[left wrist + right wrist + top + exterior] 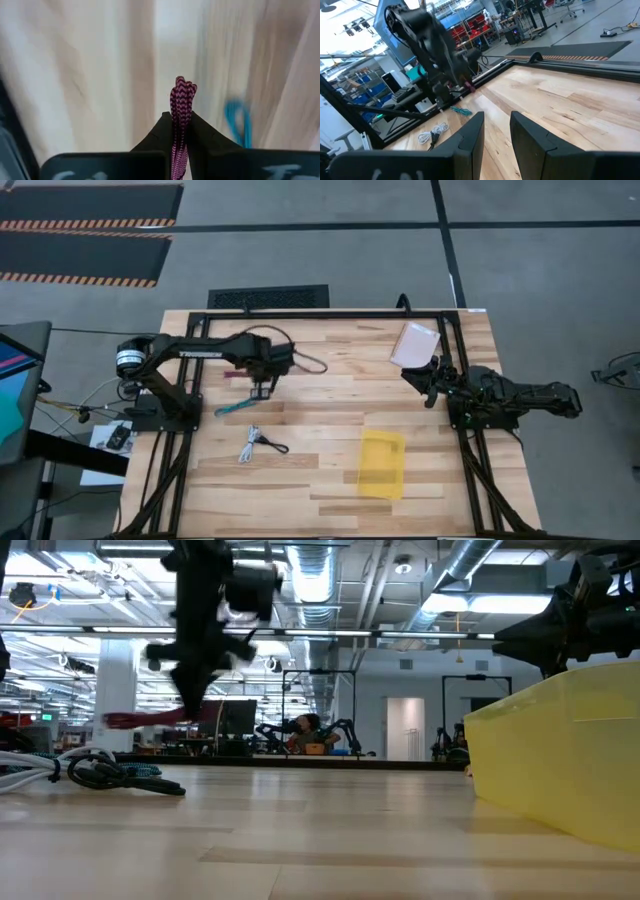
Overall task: Pick and place USB-C Cables
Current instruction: Put the black pink charger cable into the yellow bin
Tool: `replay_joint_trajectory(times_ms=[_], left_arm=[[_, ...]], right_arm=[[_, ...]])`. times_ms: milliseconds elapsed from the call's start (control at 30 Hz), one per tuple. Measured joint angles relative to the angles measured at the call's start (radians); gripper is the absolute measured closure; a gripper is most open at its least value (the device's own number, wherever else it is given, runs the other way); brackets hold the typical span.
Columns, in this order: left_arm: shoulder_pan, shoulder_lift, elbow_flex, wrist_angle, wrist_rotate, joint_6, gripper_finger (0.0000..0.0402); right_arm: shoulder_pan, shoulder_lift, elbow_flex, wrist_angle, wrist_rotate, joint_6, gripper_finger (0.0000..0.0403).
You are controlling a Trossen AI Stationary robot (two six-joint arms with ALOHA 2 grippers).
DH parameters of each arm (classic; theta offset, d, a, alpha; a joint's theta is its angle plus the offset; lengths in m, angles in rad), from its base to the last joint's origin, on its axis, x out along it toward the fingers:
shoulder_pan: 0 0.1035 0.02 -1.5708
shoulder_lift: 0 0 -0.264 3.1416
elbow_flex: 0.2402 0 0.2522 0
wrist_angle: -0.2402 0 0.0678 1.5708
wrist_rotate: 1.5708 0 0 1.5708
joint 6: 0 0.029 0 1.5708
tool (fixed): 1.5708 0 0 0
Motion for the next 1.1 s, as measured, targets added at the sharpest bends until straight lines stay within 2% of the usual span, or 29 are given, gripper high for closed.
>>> replay_joint_trajectory(times_ms=[167, 433, 600, 867, 967, 1100], left_arm=[[0.013, -0.079, 0.086, 0.158, 0.047, -0.008, 0.0396], [0.051, -0.194, 0.089, 0.528, 0.22, -0.088, 0.0396], [0.051, -0.203, 0.089, 0.711, 0.246, -0.109, 0.0392], [0.082, -0.197, 0.089, 1.041, 0.367, -0.208, 0.0391], [0.094, -0.197, 0.089, 1.11, 0.408, -0.197, 0.0391], [0.085, -0.168, 0.09, 1.103, 0.425, -0.088, 0.0391]], right_arm=[[0.0, 0.0, 0.0, 0.0, 0.0, 0.0, 0.0284], [0.0, 0.0, 0.0, 0.0, 0.001, -0.052, 0.0284], [0.0, 0.0, -0.001, 0.013, 0.002, -0.085, 0.0284], [-0.002, 0.0, -0.002, 0.026, 0.005, 0.0, 0.0284], [-0.002, 0.0, -0.002, 0.022, 0.005, -0.086, 0.0284], [-0.001, 0.0, 0.0, 0.012, 0.018, -0.272, 0.0284]])
